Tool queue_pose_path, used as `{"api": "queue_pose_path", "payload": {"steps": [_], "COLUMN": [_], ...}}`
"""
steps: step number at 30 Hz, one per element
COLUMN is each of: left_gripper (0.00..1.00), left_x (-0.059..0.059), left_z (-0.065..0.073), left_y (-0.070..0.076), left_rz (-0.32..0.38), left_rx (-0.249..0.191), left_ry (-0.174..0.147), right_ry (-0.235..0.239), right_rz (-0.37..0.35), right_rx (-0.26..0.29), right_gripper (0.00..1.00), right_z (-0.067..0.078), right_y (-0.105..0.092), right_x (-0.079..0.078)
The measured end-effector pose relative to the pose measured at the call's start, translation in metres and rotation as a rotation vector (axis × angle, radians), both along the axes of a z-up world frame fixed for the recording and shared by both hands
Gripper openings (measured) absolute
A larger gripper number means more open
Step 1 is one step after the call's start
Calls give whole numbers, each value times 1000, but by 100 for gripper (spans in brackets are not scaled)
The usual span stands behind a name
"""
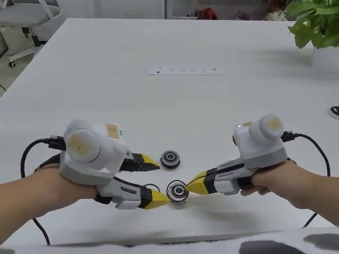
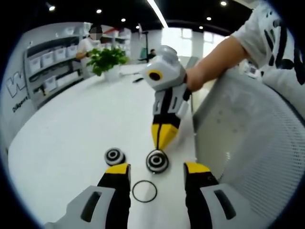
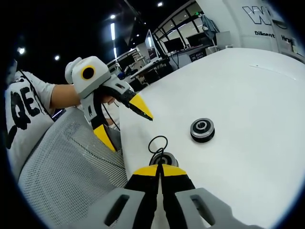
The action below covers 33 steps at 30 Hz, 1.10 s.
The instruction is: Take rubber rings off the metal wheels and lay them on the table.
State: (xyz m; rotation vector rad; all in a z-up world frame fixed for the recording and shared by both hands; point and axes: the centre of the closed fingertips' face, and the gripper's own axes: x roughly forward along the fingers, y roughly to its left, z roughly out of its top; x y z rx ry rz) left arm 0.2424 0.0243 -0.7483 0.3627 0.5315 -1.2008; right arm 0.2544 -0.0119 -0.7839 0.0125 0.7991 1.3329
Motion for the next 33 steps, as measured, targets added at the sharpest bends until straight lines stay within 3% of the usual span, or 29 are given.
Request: {"api": "queue_pose_path", "payload": {"steps": [10,33], "left_gripper": [52,57], "left_x": [-3,-2], "left_z": [10,15], "left_y": [15,37], "left_rz": [41,110], "left_rx": [-25,-54], "left_ry": [-2,-11], "right_ry": [-6,-19], "right_rz": [8,21], "right_rx": [8,54], "right_gripper": [0,0], "right_z": [9,31], "right_y": [3,21], "right_x": [-1,-5]}}
